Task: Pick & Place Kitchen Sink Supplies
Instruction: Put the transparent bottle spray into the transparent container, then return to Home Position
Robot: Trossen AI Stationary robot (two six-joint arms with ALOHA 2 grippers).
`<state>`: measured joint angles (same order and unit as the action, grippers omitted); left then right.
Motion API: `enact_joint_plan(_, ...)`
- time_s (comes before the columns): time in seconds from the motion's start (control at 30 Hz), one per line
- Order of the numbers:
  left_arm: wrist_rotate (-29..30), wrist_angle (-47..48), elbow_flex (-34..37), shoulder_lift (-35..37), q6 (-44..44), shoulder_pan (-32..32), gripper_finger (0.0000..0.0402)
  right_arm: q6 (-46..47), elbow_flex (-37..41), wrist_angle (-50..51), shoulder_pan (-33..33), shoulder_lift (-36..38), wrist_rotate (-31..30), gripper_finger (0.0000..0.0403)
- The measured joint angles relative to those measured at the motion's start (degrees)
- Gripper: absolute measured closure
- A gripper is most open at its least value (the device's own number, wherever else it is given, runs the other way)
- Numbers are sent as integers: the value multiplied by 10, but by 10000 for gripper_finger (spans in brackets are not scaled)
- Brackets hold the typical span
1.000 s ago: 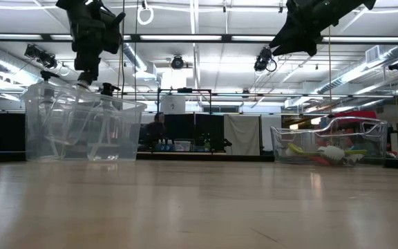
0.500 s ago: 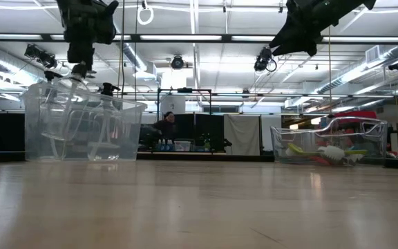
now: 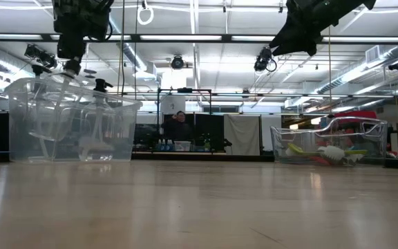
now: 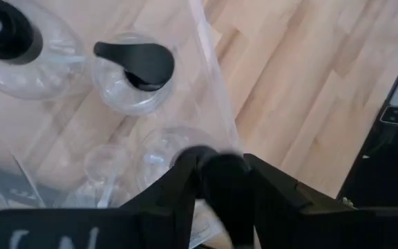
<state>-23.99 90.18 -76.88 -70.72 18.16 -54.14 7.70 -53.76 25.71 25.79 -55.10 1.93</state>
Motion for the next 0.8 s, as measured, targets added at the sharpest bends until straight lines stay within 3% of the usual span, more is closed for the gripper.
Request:
enact_joint_plan(0.37,-9,-6,0,0,-11,20,265,0,0,0,0,0,0,237)
enact_joint_plan(0.8,41,-45,-3,0,-26,20,129,1,0,-4,0,0,0,237)
